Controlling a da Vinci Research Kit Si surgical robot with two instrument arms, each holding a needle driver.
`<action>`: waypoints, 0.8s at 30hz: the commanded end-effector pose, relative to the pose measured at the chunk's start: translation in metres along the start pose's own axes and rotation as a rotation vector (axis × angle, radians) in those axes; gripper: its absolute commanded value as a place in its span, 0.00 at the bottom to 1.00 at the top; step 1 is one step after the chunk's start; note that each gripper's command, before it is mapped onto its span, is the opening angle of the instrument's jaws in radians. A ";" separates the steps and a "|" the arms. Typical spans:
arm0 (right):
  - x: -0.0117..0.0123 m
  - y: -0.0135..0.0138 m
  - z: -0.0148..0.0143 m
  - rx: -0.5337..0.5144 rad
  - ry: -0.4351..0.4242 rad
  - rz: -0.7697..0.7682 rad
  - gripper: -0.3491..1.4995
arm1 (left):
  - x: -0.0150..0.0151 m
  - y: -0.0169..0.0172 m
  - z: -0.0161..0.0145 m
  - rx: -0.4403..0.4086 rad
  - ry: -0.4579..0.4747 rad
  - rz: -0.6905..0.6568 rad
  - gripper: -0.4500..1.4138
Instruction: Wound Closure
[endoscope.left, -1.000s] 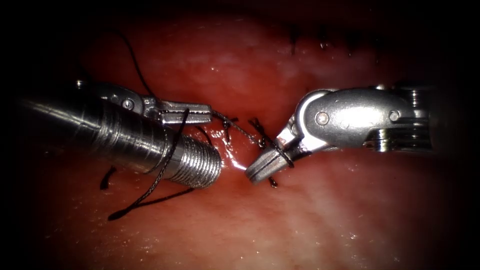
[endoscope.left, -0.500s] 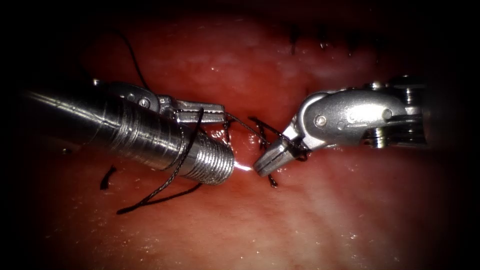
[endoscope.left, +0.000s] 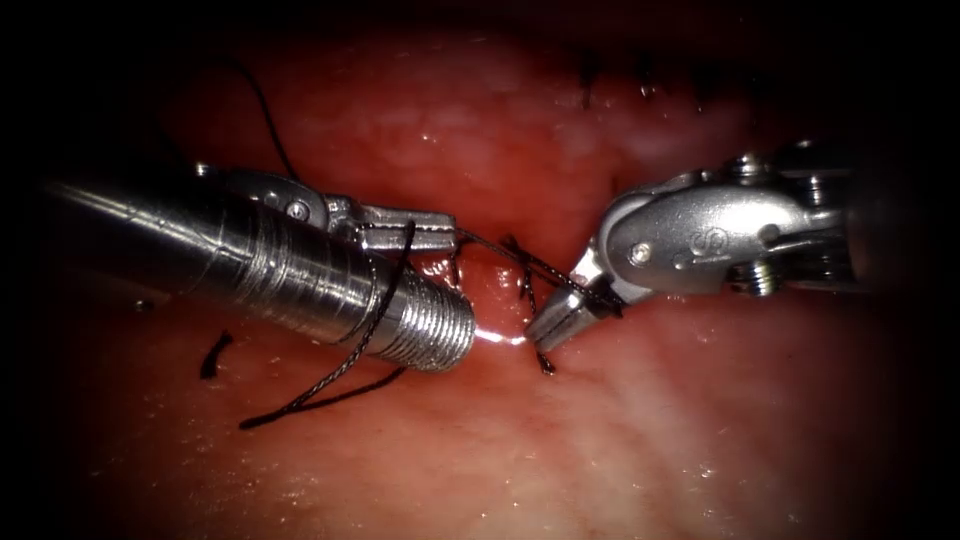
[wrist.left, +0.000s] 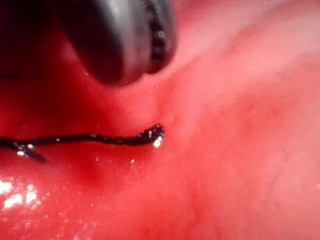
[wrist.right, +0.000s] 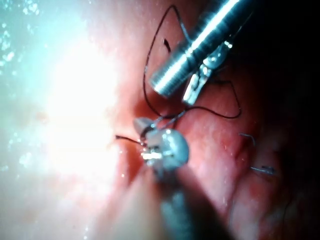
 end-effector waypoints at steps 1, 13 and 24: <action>0.0001 0.0003 0.0015 0.008 -0.013 -0.007 0.51 | -0.0003 0.0001 0.0008 -0.003 0.002 0.002 0.00; -0.0013 -0.0003 0.0037 0.063 -0.119 -0.043 0.80 | -0.0008 0.0005 0.0008 -0.009 0.004 0.006 0.00; -0.0025 0.0005 0.0045 0.076 -0.188 -0.147 0.56 | -0.0011 0.0015 0.0007 -0.023 0.001 0.005 0.00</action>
